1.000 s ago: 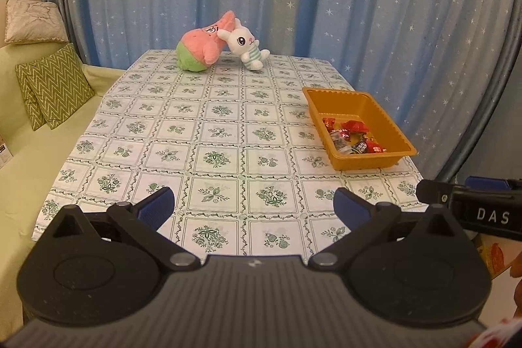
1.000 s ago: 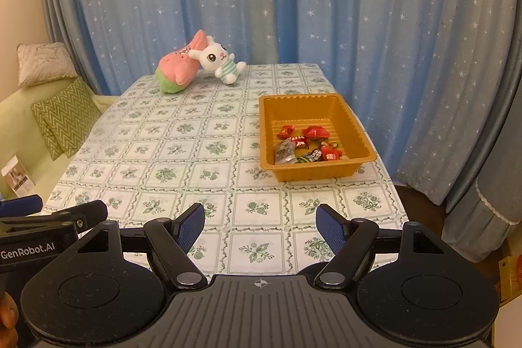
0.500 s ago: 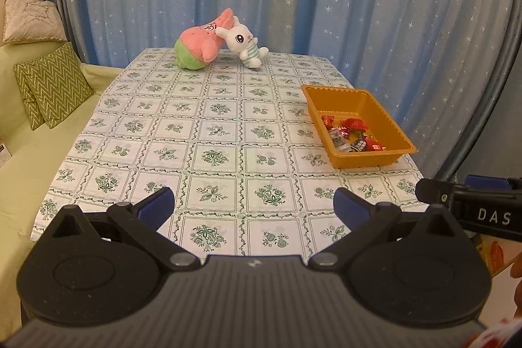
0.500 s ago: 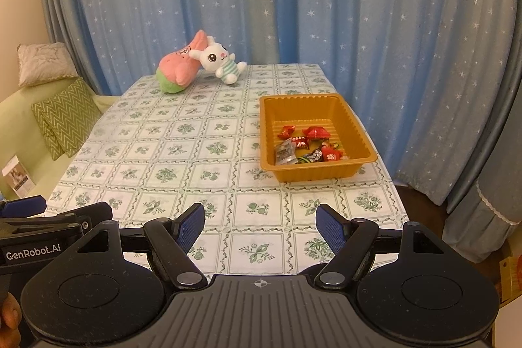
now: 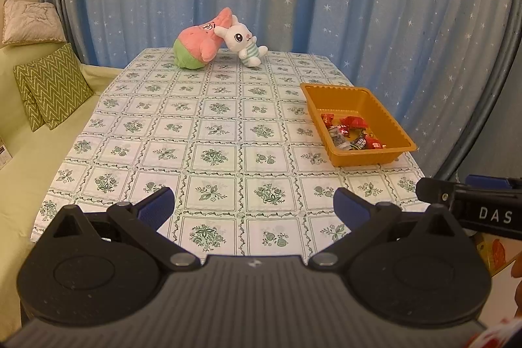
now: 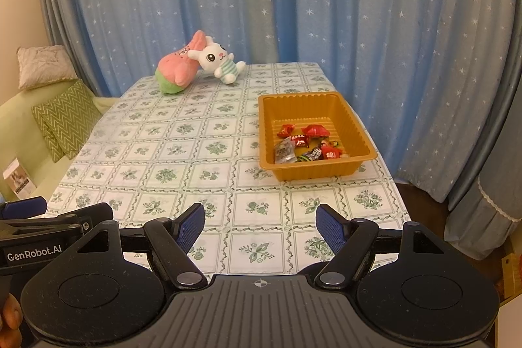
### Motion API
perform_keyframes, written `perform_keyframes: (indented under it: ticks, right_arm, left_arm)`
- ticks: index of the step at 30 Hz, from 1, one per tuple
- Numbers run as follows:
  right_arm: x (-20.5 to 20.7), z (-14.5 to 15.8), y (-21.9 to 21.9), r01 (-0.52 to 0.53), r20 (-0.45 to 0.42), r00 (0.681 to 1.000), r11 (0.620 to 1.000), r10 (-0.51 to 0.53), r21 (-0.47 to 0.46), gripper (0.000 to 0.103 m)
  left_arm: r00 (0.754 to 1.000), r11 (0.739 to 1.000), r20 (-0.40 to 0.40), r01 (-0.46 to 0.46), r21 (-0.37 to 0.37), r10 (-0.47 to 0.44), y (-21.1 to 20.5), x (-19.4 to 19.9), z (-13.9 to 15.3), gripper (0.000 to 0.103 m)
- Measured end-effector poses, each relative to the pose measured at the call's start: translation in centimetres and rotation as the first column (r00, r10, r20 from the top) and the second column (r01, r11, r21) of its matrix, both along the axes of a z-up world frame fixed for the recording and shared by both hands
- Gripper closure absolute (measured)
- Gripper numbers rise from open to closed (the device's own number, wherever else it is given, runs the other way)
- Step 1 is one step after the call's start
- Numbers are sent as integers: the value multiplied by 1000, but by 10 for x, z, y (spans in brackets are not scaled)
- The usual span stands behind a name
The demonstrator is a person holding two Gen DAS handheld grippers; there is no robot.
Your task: Organize snacks
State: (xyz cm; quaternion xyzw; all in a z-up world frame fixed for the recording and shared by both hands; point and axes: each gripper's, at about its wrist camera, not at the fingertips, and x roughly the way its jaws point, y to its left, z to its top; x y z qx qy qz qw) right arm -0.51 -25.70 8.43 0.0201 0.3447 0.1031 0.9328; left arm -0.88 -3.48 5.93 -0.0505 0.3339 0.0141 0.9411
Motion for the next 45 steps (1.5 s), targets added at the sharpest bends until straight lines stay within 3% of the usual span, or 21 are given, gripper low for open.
perform_keyframes:
  ticks: [45]
  right_arm:
    - [-2, -8, -3, 9, -10, 1000, 1000, -9, 5, 28]
  left_arm:
    - [1000, 1000, -17, 7, -1, -7, -2, -1, -8, 0]
